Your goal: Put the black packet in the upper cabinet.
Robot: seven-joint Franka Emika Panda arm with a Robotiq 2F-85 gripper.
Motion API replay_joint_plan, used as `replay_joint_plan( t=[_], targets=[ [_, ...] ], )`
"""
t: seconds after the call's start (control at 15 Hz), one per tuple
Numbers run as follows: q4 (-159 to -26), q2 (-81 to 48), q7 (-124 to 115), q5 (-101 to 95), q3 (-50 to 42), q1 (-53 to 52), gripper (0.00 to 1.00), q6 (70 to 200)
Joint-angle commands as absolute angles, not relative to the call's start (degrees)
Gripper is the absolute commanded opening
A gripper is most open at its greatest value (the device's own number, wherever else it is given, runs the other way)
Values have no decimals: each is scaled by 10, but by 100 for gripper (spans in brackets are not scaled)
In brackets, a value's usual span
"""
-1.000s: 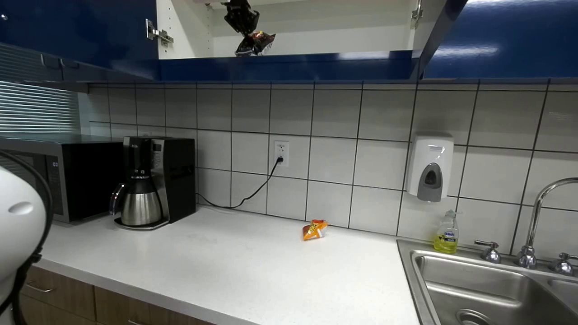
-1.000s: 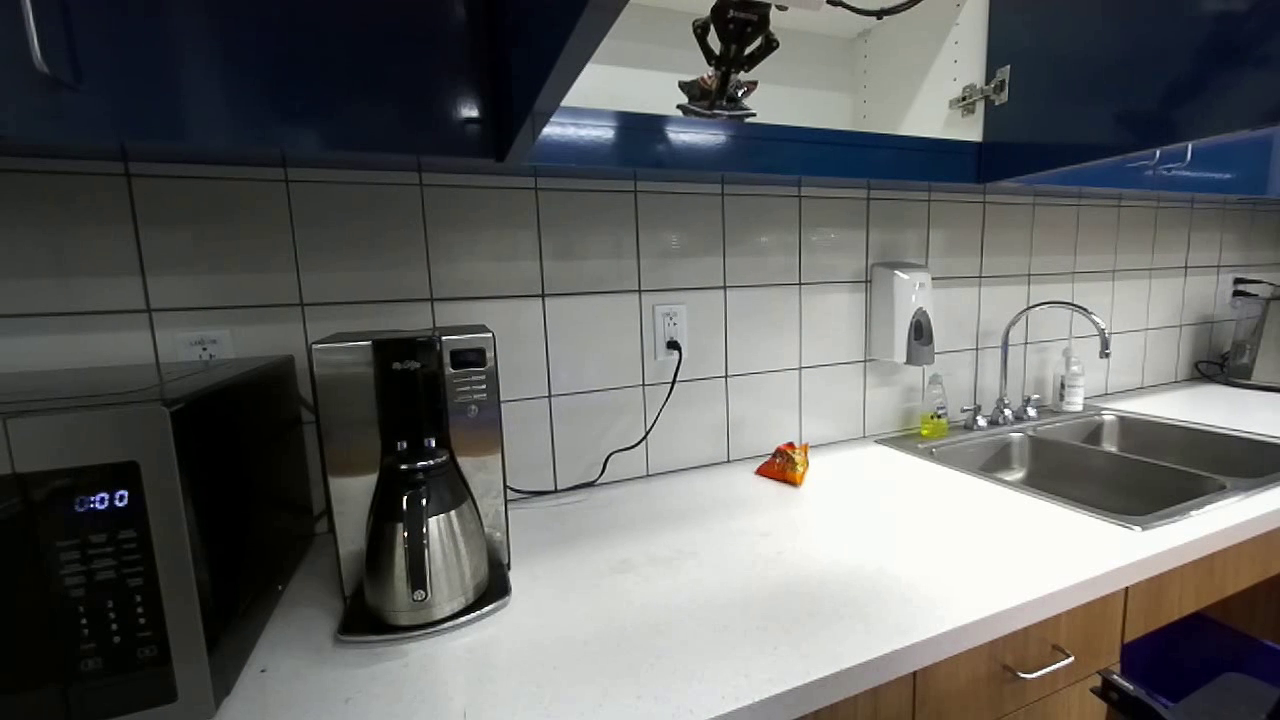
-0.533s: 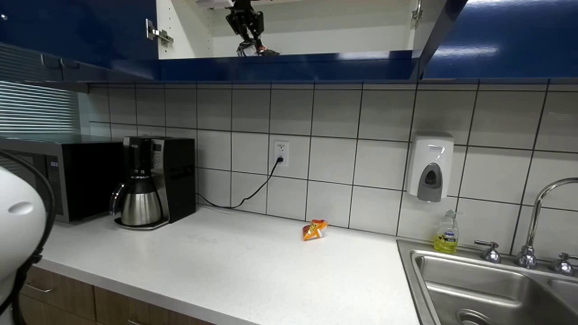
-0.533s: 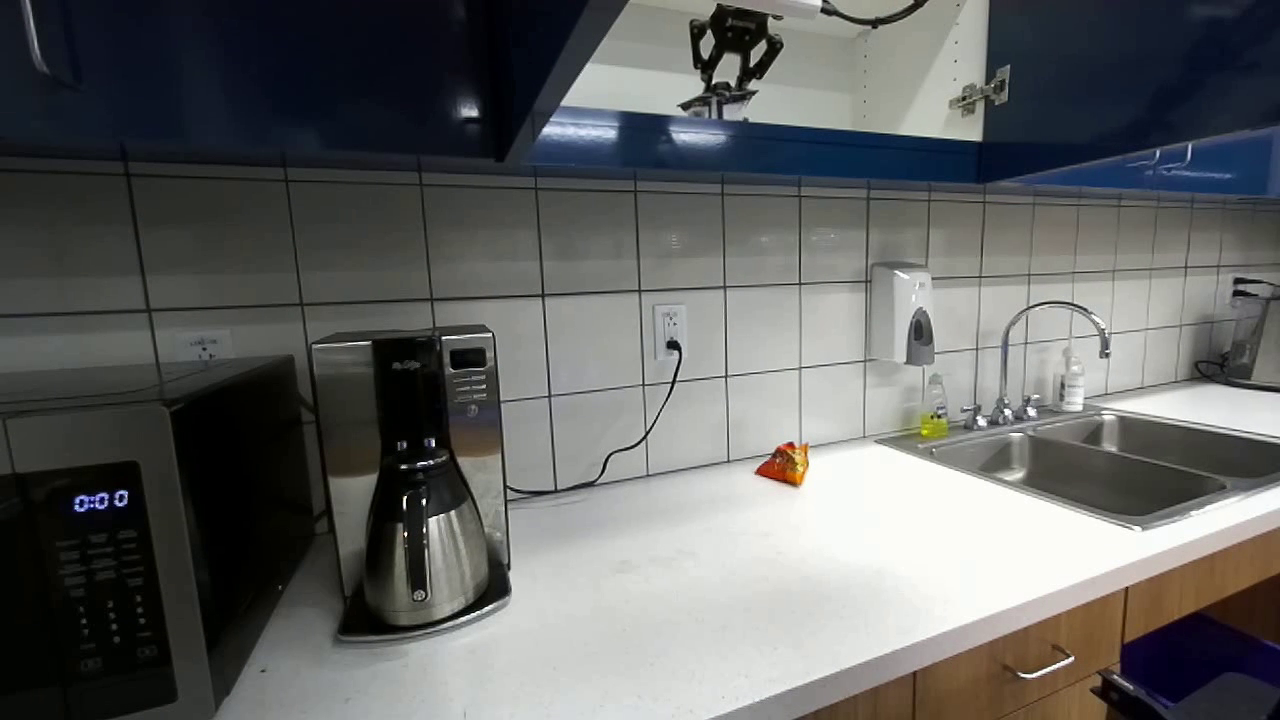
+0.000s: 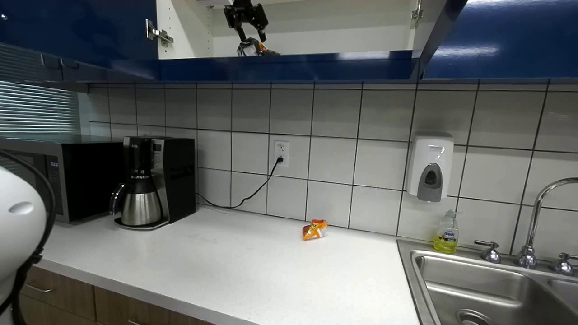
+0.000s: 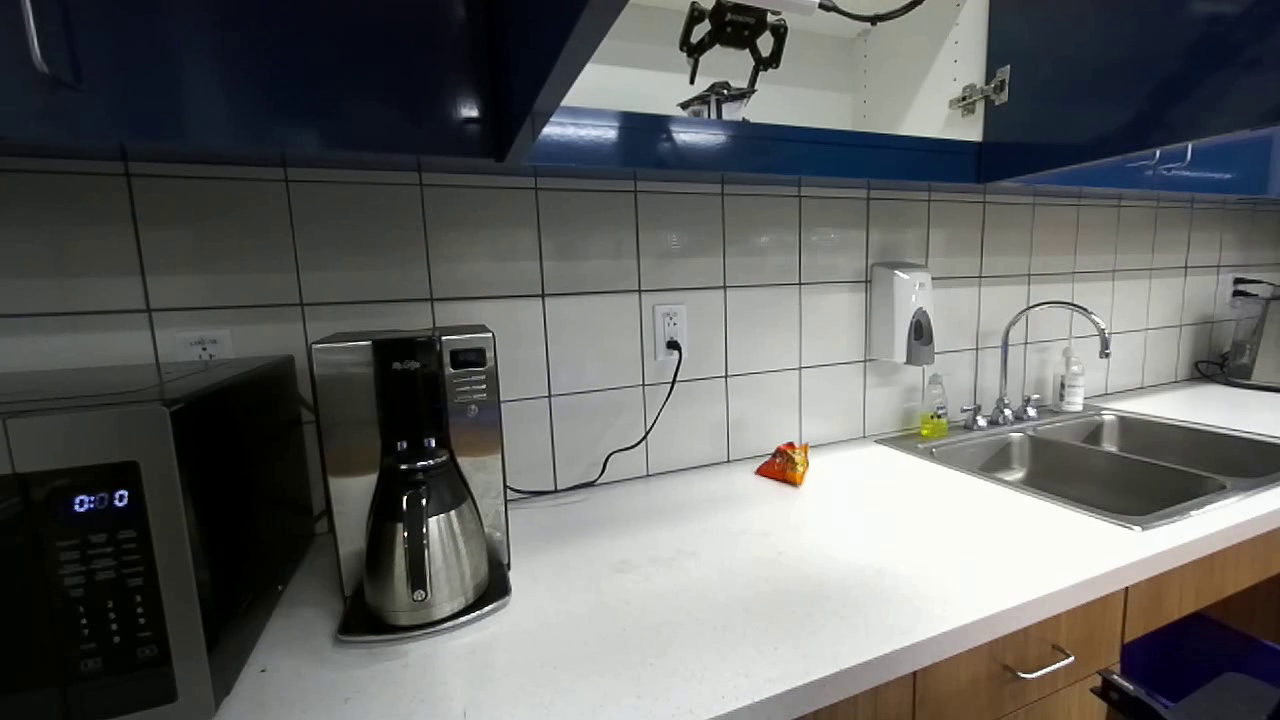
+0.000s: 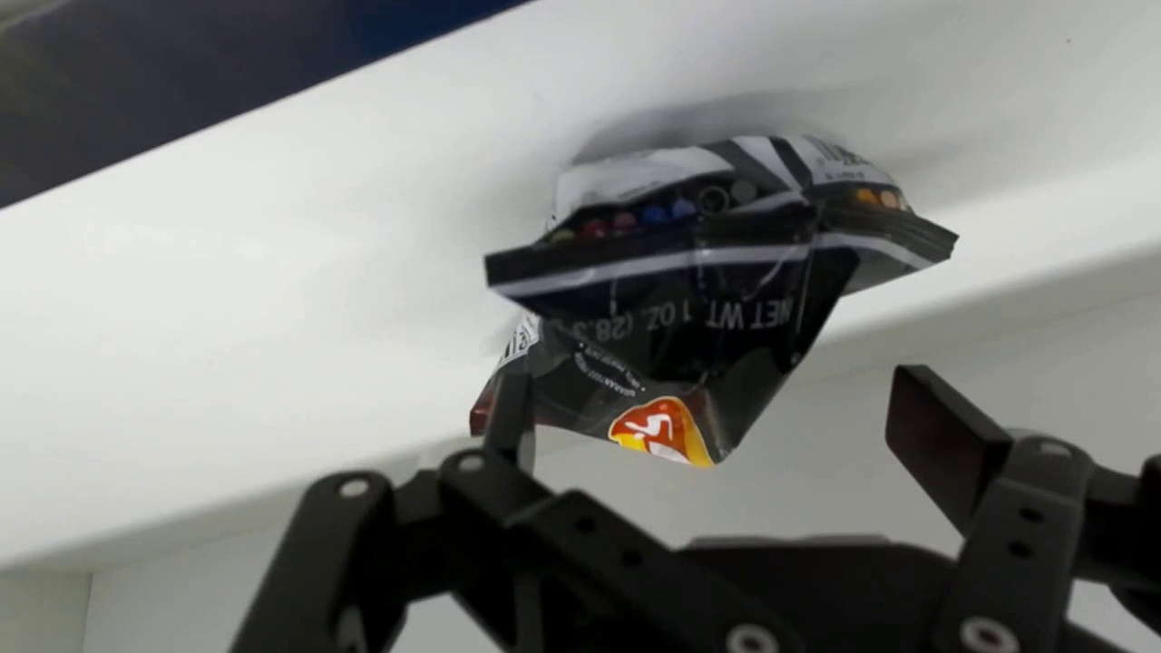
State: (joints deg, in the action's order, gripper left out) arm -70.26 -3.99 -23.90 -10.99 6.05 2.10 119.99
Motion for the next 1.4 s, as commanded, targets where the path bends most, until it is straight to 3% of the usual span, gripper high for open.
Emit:
replay_joint_plan(
  t=[0.0,0.73,1.33],
  targets=[
    [-694,-37,-258,-122,61,17,100,1198],
    [-746,31,-259,-110,62,12,100,1211],
    [-903,181,-251,-85,59,-5,100,1225]
  ],
)
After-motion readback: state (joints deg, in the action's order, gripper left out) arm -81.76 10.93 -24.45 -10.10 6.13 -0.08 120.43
